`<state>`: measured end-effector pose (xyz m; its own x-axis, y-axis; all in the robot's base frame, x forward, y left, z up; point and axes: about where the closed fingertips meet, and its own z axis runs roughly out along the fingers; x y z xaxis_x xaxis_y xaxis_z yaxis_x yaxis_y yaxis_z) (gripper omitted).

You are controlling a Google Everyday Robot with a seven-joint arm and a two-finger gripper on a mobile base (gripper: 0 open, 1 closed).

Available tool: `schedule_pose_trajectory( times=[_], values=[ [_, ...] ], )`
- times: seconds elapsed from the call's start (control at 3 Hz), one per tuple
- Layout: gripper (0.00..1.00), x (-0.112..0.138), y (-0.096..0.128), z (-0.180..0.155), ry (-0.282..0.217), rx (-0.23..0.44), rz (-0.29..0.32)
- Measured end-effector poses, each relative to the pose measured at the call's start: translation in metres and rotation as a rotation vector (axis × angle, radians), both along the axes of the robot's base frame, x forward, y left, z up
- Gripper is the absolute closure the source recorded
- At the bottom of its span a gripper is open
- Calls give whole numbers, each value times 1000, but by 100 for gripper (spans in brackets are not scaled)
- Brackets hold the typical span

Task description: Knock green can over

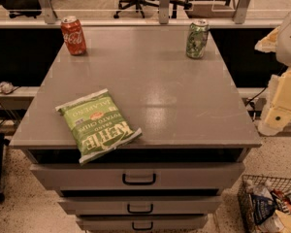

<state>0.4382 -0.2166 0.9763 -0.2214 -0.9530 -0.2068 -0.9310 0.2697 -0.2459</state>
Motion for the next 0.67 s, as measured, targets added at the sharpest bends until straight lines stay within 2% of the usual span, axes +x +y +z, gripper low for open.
schedule_pose_trajectory(
  times=[0.33,0.67],
  values=[
    [0,0,0,0,0,0,0],
    [0,21,-8,-7,-40,17,-24]
  ],
)
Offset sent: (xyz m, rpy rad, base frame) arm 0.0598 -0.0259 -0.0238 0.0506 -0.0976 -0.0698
